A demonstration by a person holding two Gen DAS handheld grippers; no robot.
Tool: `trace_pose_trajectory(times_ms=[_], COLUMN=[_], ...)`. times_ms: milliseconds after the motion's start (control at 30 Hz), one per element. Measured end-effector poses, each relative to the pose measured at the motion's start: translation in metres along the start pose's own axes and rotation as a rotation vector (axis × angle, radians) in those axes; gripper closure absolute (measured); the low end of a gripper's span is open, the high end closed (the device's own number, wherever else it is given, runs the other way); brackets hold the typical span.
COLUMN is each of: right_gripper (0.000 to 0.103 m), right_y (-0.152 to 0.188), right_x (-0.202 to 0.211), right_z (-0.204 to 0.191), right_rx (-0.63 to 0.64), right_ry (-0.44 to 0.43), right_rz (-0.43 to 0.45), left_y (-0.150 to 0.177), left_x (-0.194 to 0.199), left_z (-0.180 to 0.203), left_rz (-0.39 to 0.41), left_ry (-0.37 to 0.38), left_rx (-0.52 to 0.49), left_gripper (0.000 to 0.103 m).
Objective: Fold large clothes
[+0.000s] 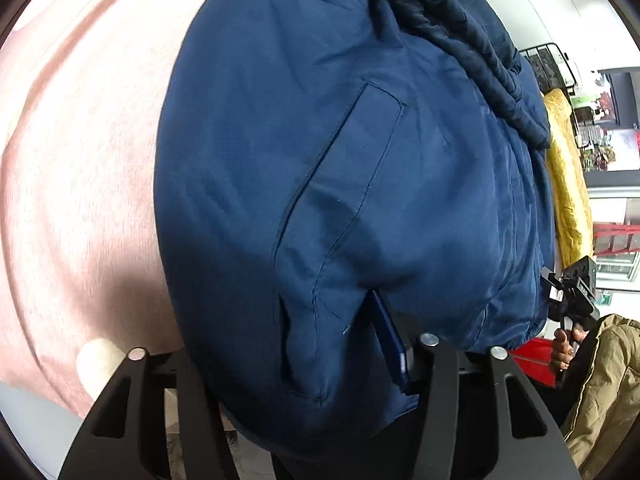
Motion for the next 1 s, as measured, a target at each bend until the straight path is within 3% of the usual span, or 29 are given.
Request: trace_pose_trajectory(times_ms=[67,300,367,600,767,900,1000], right_gripper=[0.042,0.079,0.083,0.084,0.084,0.085,0.086], right_y=[0.013,0.021,0.022,0.037,0.049,0.035,0.018], right_x=[-0.004,0.008,0.015,0.047,0.054,0.044,0.045], right_z=[0.000,-0.008,-0.015,-0.008,-0.001,-0.013,-0.040], right_rx=[0.042,0.015,0.040,0.045,0.022,0.048,0.081], right_ry=[-0.008,-0.030,-0.044,-0.035,-0.002,0.006,-0.057], right_rz=[-0.074,-0.089,-0.105,-0.159,-0.191,-0.184,-0.152], left_y=[0.004,0.012,0.013,0.036,0.058,0.045,0.022], left_x=[0.001,0.016,0.019,0.038,0.042,0.035,0.044], left_z=[0.000,0.002,0.009,0.022,0.019,0.022,0.038], left_rz=[-0.010,0.006,-0.005,-0.059,-0.090,-0.084,-0.046], left_ry=[0.006,0.041,0.032,0.057,0.058,0.035,0.070], left_rx=[-0.014,0.020,-0.017,-0.098,-0.028,0.003,-0.027], left_gripper=[0.058,0.080,0.083,0.085,0.085,0.086,0.086])
Point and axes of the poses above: each gripper's, at about its wrist camera, not at the fingertips, and x roughly against the way its jaws point, z to its right, y to its underside, the point moved 2 cm from there along -x, roughly the way its jaws point, and after that the axes turned 12 degrees about z, right-handed, at the moved point
